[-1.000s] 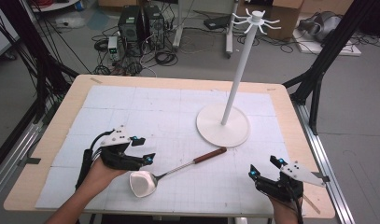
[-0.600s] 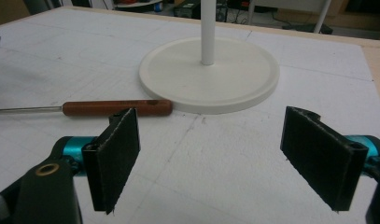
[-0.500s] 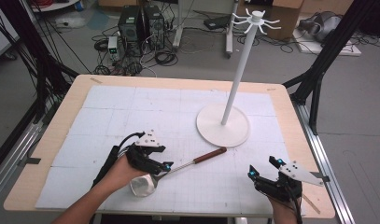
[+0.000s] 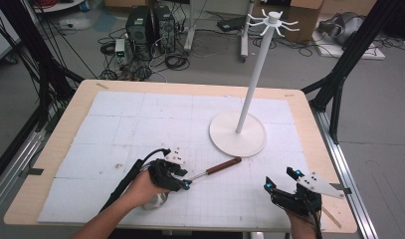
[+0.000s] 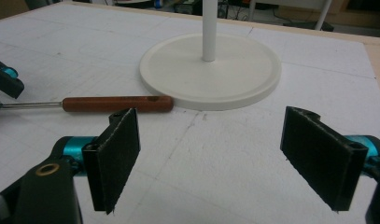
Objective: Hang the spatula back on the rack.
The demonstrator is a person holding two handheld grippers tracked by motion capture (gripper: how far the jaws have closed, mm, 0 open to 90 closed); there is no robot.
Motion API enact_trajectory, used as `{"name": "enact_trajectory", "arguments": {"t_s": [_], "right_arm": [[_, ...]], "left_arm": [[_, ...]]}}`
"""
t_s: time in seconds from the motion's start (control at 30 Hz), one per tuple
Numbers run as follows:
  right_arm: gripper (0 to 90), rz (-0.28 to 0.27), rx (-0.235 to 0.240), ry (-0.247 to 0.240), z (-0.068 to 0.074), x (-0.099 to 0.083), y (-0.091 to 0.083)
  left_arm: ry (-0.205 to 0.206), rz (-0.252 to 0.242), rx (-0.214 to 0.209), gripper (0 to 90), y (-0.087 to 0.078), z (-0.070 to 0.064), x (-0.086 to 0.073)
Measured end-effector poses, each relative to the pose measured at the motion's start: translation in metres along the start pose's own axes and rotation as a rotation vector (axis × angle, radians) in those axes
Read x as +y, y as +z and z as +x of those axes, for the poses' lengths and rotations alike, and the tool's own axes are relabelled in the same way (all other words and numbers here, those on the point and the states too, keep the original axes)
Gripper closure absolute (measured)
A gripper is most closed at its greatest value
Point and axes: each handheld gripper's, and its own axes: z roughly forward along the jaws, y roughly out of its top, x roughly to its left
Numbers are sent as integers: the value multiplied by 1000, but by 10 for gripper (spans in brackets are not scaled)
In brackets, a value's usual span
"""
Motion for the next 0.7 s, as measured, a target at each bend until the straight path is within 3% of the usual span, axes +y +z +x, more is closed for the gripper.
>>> {"name": "enact_trajectory", "arguments": {"t_s": [0.3, 0.5, 0.6, 0.7], "right_arm": [[187, 2, -1, 9, -1, 0, 0], [187, 0, -6, 6, -2, -1, 0], [188, 4, -8, 12, -2, -1, -1], [188, 6, -9, 17, -2, -1, -1]], "left_arm": [[18, 49, 54, 649, 8, -5, 1], [59, 64, 92, 717, 8, -12, 2], [69, 75, 96, 799, 9, -17, 3], [43, 79, 76, 816, 9, -13, 3]]}}
